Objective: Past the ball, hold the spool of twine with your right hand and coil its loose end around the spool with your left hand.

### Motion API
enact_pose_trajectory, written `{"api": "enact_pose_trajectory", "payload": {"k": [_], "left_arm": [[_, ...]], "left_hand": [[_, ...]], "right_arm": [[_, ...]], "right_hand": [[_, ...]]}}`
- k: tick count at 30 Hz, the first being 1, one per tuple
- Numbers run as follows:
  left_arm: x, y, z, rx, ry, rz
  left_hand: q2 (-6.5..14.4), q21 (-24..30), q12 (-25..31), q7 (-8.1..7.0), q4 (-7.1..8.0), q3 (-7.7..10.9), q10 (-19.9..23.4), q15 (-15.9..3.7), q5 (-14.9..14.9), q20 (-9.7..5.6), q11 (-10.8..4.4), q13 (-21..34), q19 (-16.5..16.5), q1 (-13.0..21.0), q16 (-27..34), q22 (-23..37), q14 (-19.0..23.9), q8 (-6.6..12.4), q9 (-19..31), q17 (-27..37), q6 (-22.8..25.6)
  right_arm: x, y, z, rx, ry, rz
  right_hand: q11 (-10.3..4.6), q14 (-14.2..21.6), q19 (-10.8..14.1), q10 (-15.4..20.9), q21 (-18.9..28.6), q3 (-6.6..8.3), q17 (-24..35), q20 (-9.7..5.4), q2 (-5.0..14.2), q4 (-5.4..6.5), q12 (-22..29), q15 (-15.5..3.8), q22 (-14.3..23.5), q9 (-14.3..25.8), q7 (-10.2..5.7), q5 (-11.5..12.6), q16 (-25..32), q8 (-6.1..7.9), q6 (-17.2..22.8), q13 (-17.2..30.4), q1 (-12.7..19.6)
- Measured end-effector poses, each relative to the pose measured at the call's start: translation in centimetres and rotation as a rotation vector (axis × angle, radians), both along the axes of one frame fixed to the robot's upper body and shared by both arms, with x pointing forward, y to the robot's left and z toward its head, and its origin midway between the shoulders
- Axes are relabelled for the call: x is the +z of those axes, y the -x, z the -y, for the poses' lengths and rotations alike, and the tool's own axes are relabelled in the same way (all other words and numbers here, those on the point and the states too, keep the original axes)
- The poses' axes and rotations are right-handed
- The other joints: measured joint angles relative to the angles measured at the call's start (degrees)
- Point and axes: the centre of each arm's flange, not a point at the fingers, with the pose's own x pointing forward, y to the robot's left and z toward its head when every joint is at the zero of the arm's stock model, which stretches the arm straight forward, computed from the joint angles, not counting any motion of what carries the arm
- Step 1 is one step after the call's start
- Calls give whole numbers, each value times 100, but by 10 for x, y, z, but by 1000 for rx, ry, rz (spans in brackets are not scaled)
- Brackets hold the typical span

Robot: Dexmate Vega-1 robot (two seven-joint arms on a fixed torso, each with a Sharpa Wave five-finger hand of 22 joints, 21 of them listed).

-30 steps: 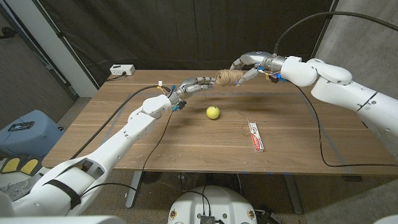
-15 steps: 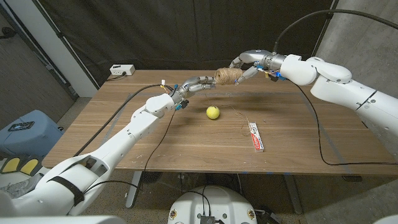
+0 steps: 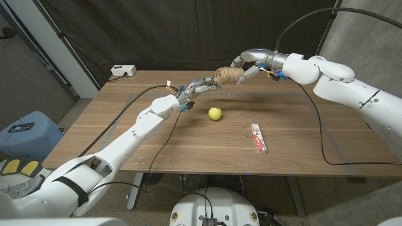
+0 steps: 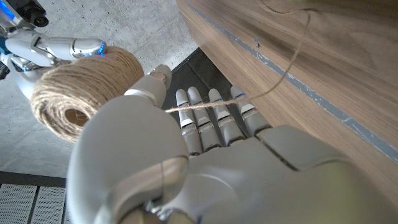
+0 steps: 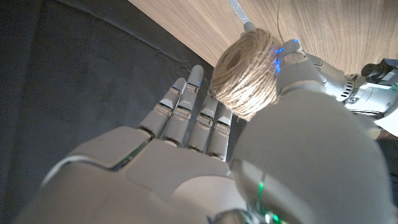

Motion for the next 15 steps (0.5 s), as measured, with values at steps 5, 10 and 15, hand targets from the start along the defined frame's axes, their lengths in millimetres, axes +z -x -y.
{"api": "enact_pose_trajectory", "payload": {"k": [5,10,15], "left_arm": [[-2,1,5,-2,-1,2],[-4,1,10,-2,-3,4],[-5,4,16,-9,-5,7]], "left_hand": [[0,0,22,-39,23,-23,42,-21,22,0,-41,6,0,0,9,7,62,0,0,0,53],[23,0,22,-16,23,-23,42,-21,22,0,-41,11,-1,22,9,7,62,0,-1,-1,75],[23,0,22,-27,23,-22,105,-2,43,0,-42,32,-1,22,9,7,84,34,28,-1,123]], "right_arm": [[1,1,-2,11,0,1],[3,3,-3,23,-6,5],[5,5,-3,37,-16,7]], "right_hand": [[-1,0,0,0,0,0,0,0,0,0,0,0,0,0,1,-4,0,0,1,1,0],[4,49,0,24,0,0,18,0,0,0,-3,-6,0,-1,10,-22,0,0,10,-3,0],[19,48,-1,42,0,-8,27,0,0,-8,-6,-6,0,-1,11,-25,45,0,11,-29,0]]}}
